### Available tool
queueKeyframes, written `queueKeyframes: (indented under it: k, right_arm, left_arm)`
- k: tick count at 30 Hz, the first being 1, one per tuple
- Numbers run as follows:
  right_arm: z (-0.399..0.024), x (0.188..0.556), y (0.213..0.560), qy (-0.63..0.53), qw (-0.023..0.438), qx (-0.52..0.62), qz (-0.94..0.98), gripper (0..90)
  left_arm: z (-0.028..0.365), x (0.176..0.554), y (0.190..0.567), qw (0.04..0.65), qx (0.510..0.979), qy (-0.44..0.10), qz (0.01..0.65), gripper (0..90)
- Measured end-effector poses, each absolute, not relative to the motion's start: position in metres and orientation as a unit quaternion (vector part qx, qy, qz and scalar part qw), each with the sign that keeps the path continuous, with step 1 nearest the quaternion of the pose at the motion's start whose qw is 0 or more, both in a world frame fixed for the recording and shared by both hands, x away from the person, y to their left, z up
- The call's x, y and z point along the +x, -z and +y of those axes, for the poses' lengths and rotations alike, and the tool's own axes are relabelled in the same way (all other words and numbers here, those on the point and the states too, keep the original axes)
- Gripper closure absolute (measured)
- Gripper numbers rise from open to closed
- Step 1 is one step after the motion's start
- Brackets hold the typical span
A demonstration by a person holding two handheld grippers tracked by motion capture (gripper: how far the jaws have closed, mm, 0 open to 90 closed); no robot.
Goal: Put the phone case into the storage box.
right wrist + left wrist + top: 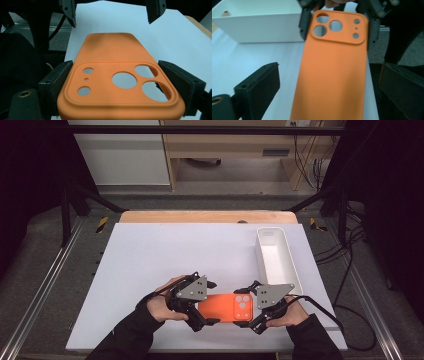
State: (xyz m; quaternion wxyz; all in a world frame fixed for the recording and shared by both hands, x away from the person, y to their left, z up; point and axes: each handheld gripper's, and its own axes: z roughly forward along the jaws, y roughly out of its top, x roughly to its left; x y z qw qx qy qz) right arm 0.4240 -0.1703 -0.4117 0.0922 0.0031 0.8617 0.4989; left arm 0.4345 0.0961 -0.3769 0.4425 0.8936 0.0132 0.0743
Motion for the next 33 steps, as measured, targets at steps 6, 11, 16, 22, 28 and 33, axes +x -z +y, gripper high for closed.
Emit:
queueKeyframes:
  k: [6, 11, 16, 22, 28, 33]
  right_arm:
    - [-0.175, 0.423, 0.406, -0.477, 0.096, 0.005, 0.874, 16.3]
    - [-0.180, 0.423, 0.400, -0.464, 0.096, 0.008, 0.880, 16.2]
    - [-0.181, 0.424, 0.393, -0.445, 0.093, 0.007, 0.891, 16.2]
    - [-0.179, 0.429, 0.383, -0.420, 0.090, 0.006, 0.903, 16.2]
    - [-0.174, 0.433, 0.375, -0.392, 0.087, -0.002, 0.916, 16.2]
    - [-0.169, 0.436, 0.370, -0.372, 0.086, -0.005, 0.924, 16.2]
  left_arm:
    - [0.106, 0.437, 0.379, 0.457, 0.886, -0.069, 0.039, 1.0]
    - [0.111, 0.437, 0.384, 0.455, 0.886, -0.068, 0.053, 1.0]
    - [0.114, 0.437, 0.390, 0.444, 0.890, -0.071, 0.071, 1.1]
    - [0.117, 0.436, 0.397, 0.435, 0.894, -0.068, 0.085, 1.1]
    - [0.118, 0.435, 0.402, 0.421, 0.901, -0.061, 0.087, 0.6]
    - [0.116, 0.435, 0.407, 0.405, 0.908, -0.055, 0.092, 0.1]
